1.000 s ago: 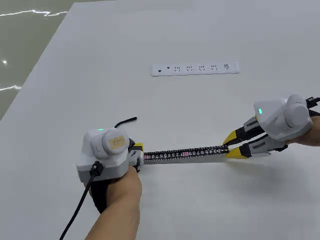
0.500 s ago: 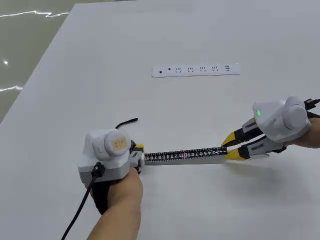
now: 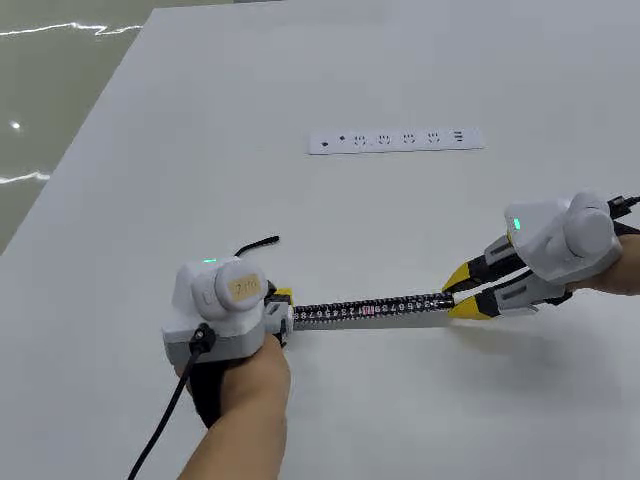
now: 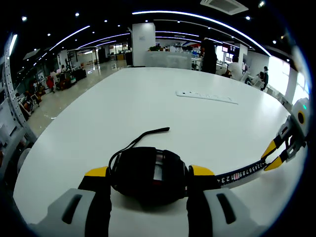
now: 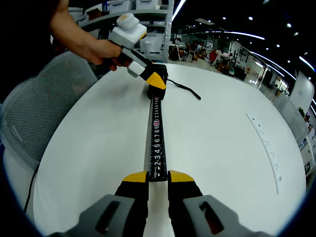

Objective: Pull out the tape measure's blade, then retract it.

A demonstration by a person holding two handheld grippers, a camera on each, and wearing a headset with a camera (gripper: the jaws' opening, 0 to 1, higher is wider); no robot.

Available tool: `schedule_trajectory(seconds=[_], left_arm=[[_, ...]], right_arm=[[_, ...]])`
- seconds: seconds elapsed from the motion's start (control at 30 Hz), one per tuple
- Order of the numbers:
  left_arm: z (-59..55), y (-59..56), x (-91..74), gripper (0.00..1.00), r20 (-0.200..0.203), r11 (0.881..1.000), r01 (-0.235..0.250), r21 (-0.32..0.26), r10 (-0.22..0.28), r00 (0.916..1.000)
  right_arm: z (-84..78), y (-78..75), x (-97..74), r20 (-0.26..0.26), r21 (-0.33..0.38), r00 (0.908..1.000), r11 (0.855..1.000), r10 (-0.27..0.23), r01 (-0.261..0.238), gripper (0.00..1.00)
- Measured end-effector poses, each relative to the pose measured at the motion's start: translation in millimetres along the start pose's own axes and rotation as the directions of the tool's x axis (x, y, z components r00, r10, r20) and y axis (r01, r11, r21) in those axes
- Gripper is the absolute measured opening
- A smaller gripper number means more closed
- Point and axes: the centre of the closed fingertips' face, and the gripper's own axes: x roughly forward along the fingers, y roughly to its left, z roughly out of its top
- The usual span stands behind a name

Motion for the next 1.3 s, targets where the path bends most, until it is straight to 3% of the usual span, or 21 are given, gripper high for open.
schedule_trajectory(seconds=[1.3], left_arm=[[-1.3,0.1,-0.3,0.58,-0.005,1.0,-0.003,0.002,0.003,1.0]], right_arm=[[10.4,1.1,5.3,0.011,-0.002,0.9999,1.0,0.002,-0.002,0.14]])
